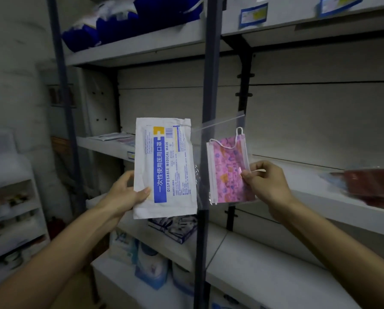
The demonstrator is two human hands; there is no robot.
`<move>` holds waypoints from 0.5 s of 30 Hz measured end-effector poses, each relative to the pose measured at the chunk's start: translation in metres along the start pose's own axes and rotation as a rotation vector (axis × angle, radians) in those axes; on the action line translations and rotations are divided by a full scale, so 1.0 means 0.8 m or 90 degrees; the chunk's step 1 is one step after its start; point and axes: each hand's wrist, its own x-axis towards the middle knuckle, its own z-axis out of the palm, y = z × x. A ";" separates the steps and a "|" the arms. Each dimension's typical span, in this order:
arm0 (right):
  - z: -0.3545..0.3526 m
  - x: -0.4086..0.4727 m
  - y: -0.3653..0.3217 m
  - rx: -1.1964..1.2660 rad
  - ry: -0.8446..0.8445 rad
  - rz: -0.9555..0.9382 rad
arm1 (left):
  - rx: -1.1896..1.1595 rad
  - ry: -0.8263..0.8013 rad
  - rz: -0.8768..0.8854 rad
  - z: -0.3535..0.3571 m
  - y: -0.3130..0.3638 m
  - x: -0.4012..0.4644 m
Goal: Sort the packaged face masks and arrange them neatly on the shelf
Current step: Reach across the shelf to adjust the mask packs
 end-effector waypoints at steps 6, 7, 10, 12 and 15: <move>0.102 0.017 -0.013 -0.023 -0.047 -0.051 | 0.001 0.065 -0.019 -0.078 -0.022 0.030; 0.118 0.020 -0.016 -0.031 -0.055 -0.062 | -0.001 0.073 -0.020 -0.088 -0.025 0.037; 0.165 0.033 -0.023 -0.057 -0.065 -0.094 | -0.003 0.102 -0.021 -0.117 -0.031 0.063; 0.200 0.050 -0.026 -0.059 -0.074 -0.105 | 0.002 0.116 -0.012 -0.137 -0.036 0.085; 0.240 0.076 -0.036 -0.055 -0.090 -0.095 | 0.007 0.142 -0.003 -0.163 -0.039 0.110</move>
